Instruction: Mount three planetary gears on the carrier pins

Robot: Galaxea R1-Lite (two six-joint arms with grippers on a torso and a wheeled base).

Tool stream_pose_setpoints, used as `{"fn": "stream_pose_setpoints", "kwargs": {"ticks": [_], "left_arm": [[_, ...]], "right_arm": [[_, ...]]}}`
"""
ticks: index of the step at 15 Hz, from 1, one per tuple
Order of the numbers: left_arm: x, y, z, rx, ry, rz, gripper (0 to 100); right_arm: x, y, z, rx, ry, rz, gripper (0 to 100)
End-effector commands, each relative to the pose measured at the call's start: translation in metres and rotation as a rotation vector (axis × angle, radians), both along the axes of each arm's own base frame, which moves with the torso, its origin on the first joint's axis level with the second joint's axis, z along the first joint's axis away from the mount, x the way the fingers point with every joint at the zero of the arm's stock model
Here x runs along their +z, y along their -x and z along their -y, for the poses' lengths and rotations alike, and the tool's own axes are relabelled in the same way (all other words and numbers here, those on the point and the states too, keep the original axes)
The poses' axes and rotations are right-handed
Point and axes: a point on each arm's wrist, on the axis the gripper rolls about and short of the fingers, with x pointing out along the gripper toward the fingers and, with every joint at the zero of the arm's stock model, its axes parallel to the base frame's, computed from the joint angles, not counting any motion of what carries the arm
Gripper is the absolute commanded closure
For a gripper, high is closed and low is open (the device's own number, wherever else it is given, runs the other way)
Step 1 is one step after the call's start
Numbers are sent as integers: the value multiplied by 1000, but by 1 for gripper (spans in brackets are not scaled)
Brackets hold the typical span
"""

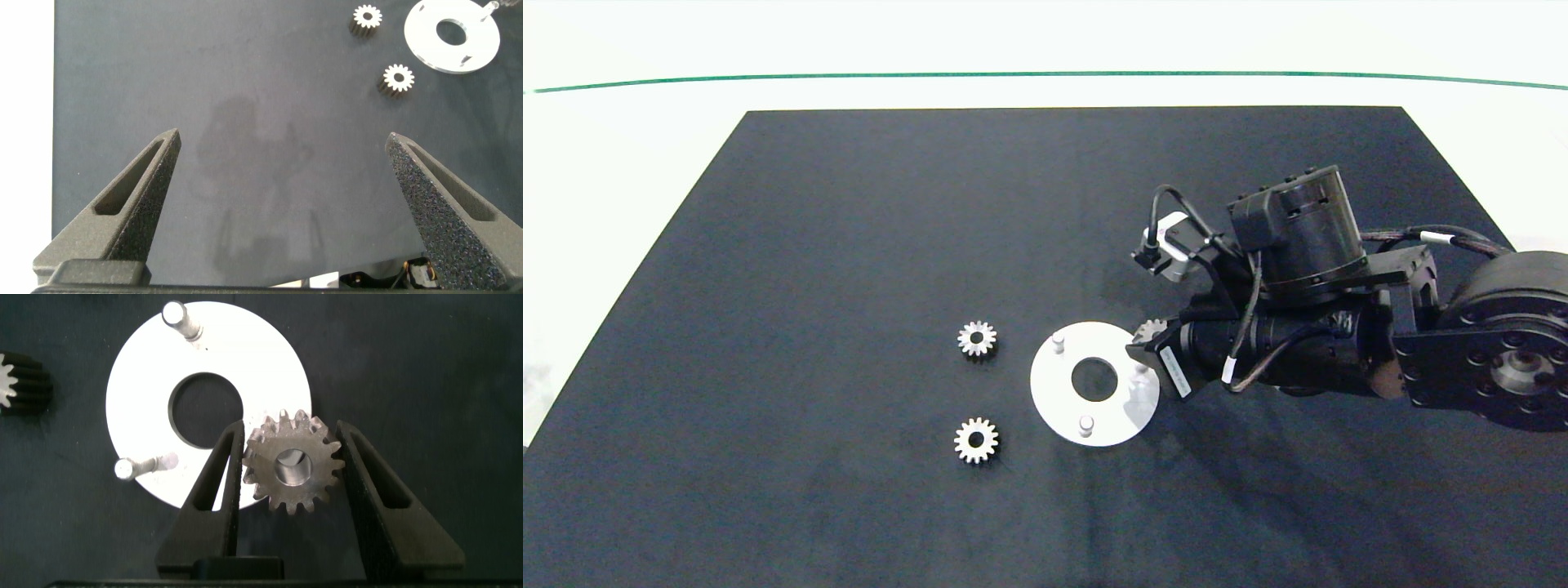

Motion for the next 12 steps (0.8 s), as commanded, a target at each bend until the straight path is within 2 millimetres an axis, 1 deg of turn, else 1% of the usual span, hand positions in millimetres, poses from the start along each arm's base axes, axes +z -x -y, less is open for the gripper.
{"fn": "stream_pose_setpoints", "kwargs": {"ticks": [1,4,12], "left_arm": [[0,0,0,0,-1,-2,0],[0,-1,0,0,-1,-5,0],[1,-2,0,-1,4,-2,0]], "right_arm": [[-5,-4,-5,4,11,-10,100],[-9,-7,-9,6,16,-19,100],[-13,-8,-9,6,21,-30,100]]}}
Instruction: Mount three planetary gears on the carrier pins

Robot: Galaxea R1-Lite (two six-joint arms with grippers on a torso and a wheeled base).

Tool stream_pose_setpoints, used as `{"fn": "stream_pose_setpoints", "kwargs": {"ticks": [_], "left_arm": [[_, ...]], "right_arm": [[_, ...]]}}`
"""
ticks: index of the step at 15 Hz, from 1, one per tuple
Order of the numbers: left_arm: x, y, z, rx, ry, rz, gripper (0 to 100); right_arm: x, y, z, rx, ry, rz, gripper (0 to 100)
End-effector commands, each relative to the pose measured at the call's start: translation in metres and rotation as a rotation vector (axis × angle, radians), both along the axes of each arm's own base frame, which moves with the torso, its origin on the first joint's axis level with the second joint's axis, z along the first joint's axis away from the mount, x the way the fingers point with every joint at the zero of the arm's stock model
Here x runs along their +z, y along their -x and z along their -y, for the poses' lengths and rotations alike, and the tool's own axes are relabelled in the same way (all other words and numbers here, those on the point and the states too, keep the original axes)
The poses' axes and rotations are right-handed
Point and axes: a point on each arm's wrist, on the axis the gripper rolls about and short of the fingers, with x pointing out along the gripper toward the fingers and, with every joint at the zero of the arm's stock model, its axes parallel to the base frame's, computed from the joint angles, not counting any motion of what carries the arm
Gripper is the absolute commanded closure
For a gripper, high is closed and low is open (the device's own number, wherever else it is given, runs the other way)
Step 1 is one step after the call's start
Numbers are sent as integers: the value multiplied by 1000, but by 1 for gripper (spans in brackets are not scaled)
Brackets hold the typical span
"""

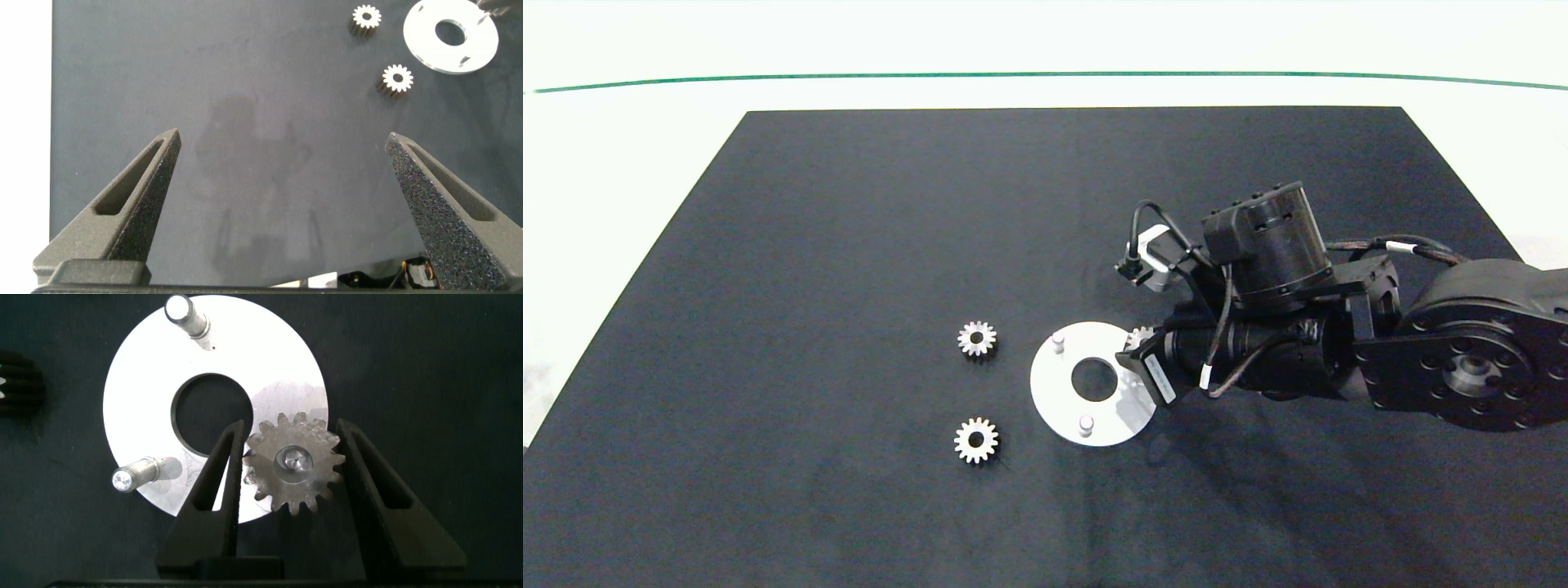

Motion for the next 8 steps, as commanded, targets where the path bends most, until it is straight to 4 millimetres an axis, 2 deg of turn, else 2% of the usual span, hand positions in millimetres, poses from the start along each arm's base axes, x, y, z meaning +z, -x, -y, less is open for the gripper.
{"fn": "stream_pose_setpoints", "kwargs": {"ticks": [1,8], "left_arm": [[0,0,0,0,-1,1,0],[2,0,0,1,5,14,0]], "right_arm": [[-3,0,0,-1,9,-7,100],[-4,3,4,-4,15,-14,100]]}}
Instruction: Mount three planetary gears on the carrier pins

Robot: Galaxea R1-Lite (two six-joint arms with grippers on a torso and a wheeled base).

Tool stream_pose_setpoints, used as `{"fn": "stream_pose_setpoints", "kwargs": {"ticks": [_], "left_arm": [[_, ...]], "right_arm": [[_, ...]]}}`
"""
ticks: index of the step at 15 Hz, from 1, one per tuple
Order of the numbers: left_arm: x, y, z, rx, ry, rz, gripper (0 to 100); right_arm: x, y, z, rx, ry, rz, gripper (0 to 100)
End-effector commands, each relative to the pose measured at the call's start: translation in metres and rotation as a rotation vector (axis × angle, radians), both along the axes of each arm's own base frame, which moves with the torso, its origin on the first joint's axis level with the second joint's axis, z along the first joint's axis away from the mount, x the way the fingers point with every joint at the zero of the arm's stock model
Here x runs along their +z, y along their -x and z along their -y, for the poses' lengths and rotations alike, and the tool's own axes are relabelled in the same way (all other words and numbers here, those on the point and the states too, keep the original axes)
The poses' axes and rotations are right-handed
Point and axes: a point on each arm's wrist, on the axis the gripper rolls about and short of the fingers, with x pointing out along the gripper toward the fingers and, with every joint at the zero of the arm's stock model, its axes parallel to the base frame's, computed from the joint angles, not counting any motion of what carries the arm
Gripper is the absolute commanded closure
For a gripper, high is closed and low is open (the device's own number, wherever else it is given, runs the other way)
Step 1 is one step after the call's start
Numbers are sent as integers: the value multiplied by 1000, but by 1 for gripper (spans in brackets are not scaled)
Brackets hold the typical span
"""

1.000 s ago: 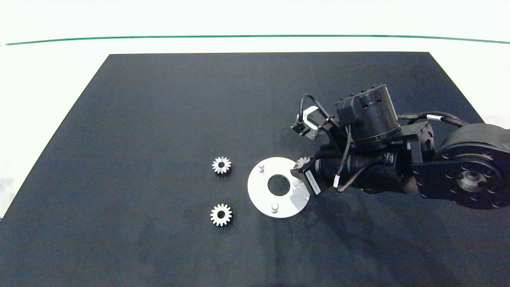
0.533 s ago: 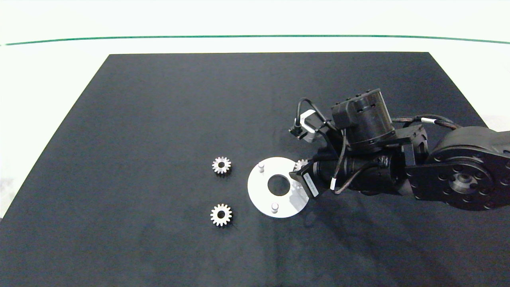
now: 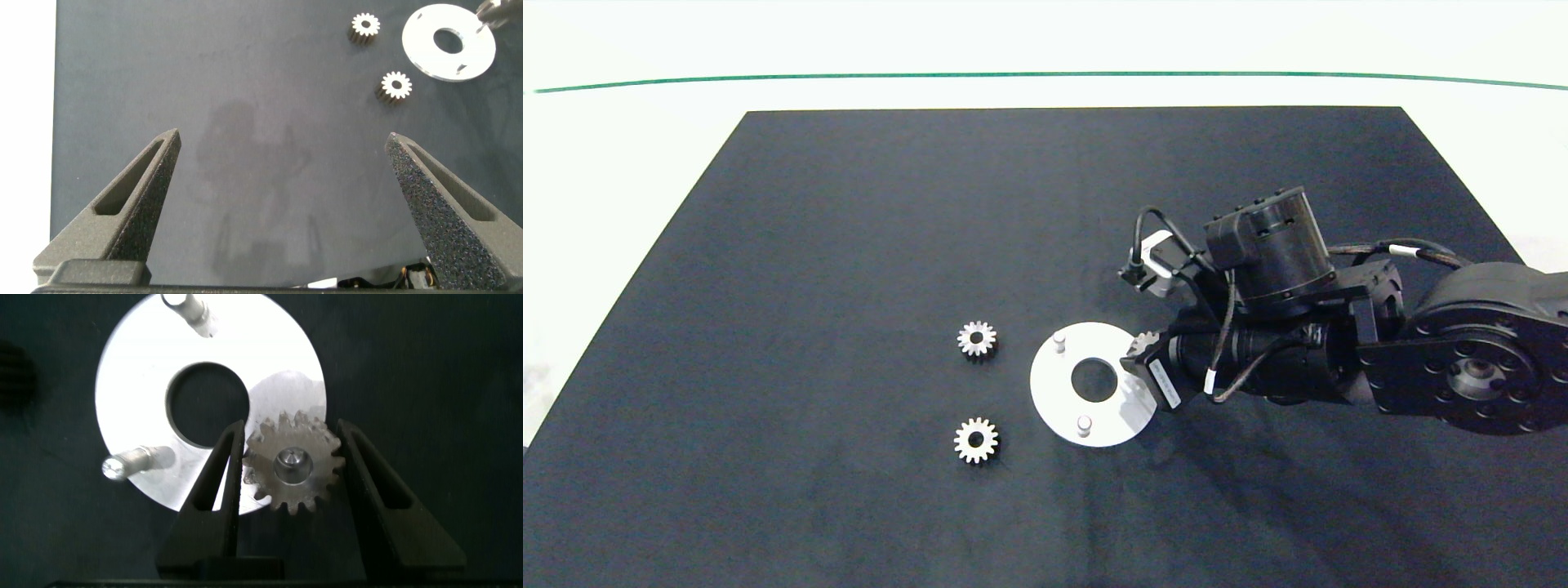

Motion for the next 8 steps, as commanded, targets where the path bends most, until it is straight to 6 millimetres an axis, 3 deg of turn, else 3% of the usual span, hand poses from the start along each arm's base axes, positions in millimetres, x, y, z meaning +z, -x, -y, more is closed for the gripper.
{"fn": "stream_pose_setpoints", "kwargs": {"ticks": [1,5,6,8], "left_arm": [[0,0,0,0,-1,-3,0],[0,0,0,1,-1,-1,0],[1,0,0,0,0,2,0],[1,0,0,0,0,2,0]], "right_arm": [[-3,1,1,-2,6,-6,100],[-5,0,1,-4,11,-10,100],[-5,0,1,-6,11,-8,0],[-6,-1,1,-19,20,-3,0]]}}
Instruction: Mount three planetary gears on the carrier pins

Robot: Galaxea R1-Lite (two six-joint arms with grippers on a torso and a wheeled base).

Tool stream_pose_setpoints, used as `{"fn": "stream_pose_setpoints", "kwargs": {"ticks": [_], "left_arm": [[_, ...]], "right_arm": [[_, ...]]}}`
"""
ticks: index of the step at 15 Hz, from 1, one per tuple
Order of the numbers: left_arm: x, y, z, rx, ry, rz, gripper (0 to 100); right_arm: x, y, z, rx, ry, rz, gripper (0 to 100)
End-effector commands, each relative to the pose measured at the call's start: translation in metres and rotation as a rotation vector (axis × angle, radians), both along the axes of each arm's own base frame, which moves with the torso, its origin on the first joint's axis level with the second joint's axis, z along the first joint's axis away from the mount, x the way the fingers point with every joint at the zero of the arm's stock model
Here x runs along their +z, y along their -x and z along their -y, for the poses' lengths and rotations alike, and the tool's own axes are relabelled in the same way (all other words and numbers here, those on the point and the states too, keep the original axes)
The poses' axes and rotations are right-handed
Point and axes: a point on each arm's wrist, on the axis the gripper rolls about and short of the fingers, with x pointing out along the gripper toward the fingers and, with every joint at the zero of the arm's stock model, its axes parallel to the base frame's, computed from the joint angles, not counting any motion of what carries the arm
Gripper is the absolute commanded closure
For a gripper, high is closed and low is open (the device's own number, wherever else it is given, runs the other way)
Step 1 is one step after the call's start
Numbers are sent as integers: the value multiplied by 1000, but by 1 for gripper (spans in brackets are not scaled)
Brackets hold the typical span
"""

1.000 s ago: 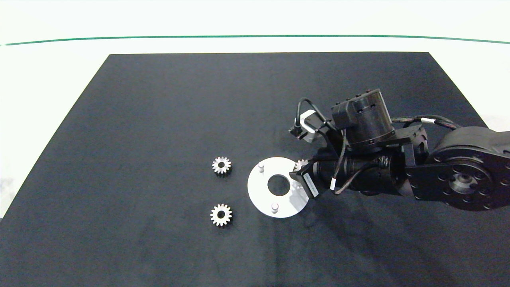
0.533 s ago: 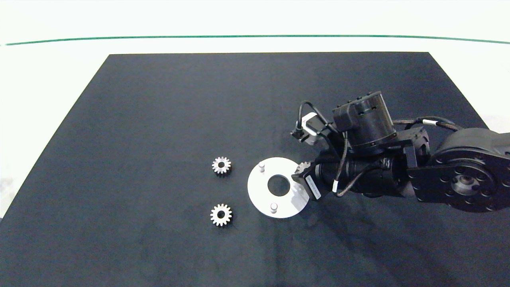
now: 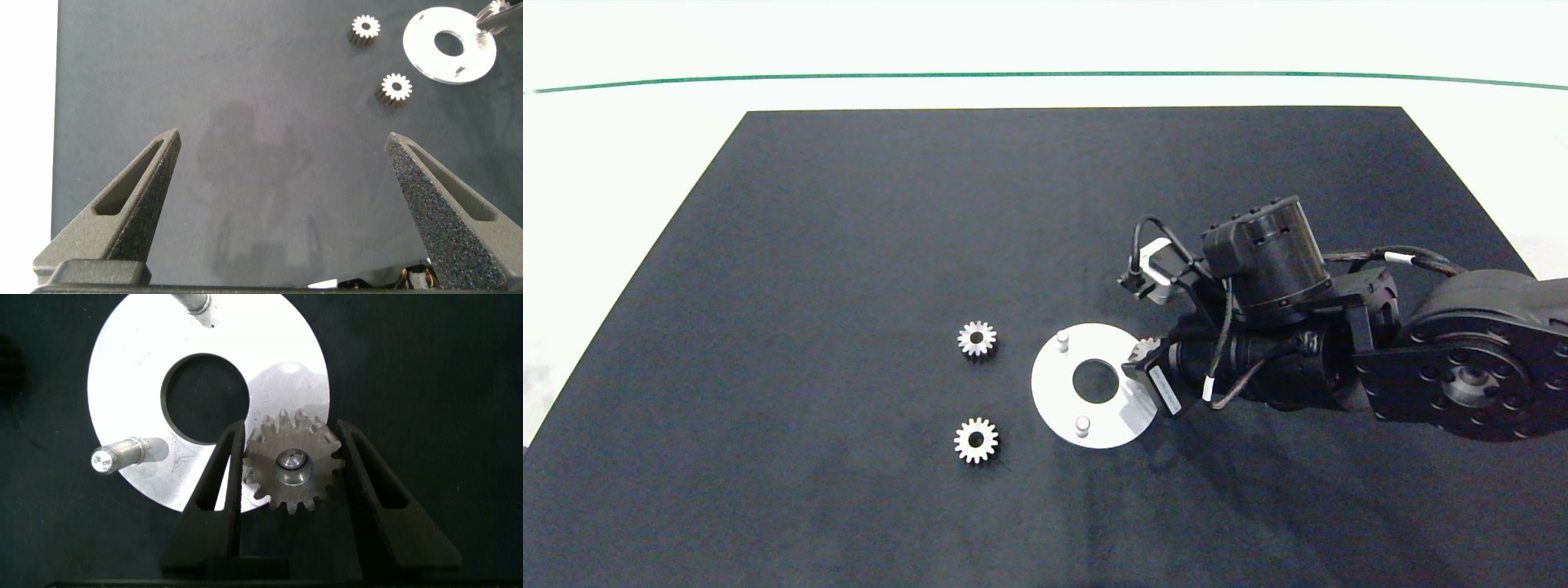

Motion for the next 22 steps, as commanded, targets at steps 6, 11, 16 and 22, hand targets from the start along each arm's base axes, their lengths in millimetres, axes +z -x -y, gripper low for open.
{"fn": "stream_pose_setpoints", "kwargs": {"ticks": [6,11,16,22], "left_arm": [[0,0,0,-1,-1,-4,0],[-20,-12,0,-62,-39,-94,0],[-43,-76,12,-86,-170,-162,0],[-68,-145,33,-170,-210,-236,0]], "right_arm": [[2,1,0,-5,1,9,0],[65,121,82,-96,-60,248,0],[48,208,180,-253,-149,387,0],[8,277,225,-490,-223,569,0]]}}
